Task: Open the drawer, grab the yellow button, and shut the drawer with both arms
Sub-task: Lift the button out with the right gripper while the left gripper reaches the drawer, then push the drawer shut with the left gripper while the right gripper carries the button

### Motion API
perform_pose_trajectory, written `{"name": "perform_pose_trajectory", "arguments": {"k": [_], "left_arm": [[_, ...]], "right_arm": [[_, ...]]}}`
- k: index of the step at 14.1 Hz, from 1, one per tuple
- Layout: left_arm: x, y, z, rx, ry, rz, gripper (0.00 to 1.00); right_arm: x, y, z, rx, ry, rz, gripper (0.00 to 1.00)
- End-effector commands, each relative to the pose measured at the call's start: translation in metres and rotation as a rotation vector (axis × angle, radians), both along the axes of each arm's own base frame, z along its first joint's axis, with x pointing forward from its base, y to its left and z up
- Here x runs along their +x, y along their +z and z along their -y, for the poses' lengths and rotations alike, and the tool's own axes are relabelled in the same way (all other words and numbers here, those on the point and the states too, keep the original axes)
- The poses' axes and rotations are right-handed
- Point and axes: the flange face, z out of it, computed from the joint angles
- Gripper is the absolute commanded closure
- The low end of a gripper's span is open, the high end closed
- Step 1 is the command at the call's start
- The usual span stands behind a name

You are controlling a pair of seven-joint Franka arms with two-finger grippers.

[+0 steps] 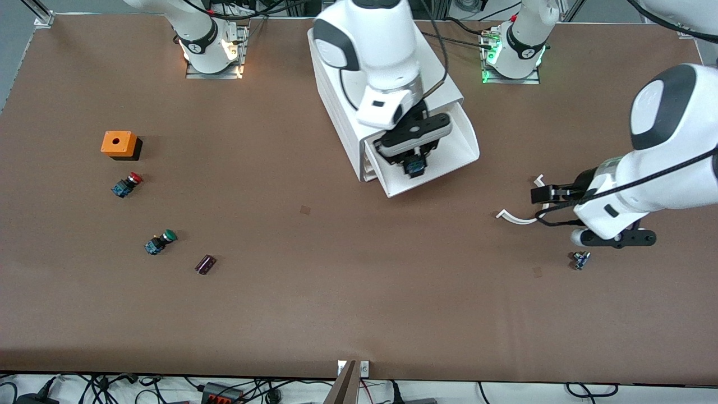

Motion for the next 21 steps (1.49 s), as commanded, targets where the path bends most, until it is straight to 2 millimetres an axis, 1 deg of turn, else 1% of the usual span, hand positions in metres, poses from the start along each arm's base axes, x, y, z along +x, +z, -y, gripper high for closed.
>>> {"name": "perform_pose_trajectory", "arguments": {"k": [1, 3, 4, 5, 6, 7, 8, 9, 10, 11, 13, 15, 16, 20, 21], "left_arm": [[-0.023, -0.028, 0.029, -0.013, 0.072, 0.053, 0.0], [-0.037, -0.053, 0.046, -0.008, 0.113, 0.078, 0.0], [-0.046, -0.067, 0.064, -0.009, 0.126, 0.074, 0.0], [-0.051, -0.082, 0.074, 0.001, 0.176, 0.061, 0.0], [-0.061, -0.095, 0.096, 0.01, 0.191, 0.061, 0.0], [-0.07, -0.109, 0.114, 0.047, 0.191, 0.085, 0.0], [-0.076, -0.119, 0.126, 0.091, 0.192, 0.113, 0.0], [-0.084, -0.13, 0.143, 0.114, 0.217, 0.116, 0.0], [-0.088, -0.133, 0.152, 0.12, 0.248, 0.11, 0.0], [-0.093, -0.135, 0.161, 0.122, 0.253, 0.107, 0.0], [-0.1, -0.137, 0.169, 0.125, 0.244, 0.096, 0.0], [-0.115, -0.14, 0.187, 0.124, 0.245, 0.08, 0.0], [-0.124, -0.145, 0.193, 0.131, 0.243, 0.067, 0.0], [-0.164, -0.143, 0.229, 0.134, 0.227, 0.04, 0.0], [-0.168, -0.144, 0.232, 0.138, 0.22, 0.032, 0.0]], "right_arm": [[0.042, 0.01, 0.062, -0.047, -0.075, -0.053, 1.0], [0.064, -0.015, 0.102, -0.142, -0.068, -0.13, 1.0], [0.079, -0.028, 0.127, -0.168, -0.087, -0.167, 1.0], [0.091, -0.043, 0.146, -0.188, -0.085, -0.195, 1.0], [0.099, -0.059, 0.163, -0.191, -0.073, -0.233, 1.0], [0.104, -0.073, 0.175, -0.189, -0.062, -0.272, 1.0], [0.107, -0.087, 0.187, -0.202, -0.045, -0.299, 1.0], [0.112, -0.099, 0.199, -0.219, -0.022, -0.313, 1.0], [0.117, -0.11, 0.212, -0.231, -0.008, -0.328, 1.0], [0.124, -0.117, 0.229, -0.237, -0.004, -0.342, 1.0], [0.132, -0.135, 0.256, -0.22, 0.013, -0.39, 1.0], [0.14, -0.157, 0.288, -0.154, 0.023, -0.455, 1.0], [0.143, -0.164, 0.301, -0.133, 0.029, -0.475, 1.0], [0.145, -0.202, 0.313, -0.162, 0.027, -0.508, 1.0], [0.149, -0.208, 0.32, -0.158, 0.014, -0.505, 1.0]]}}
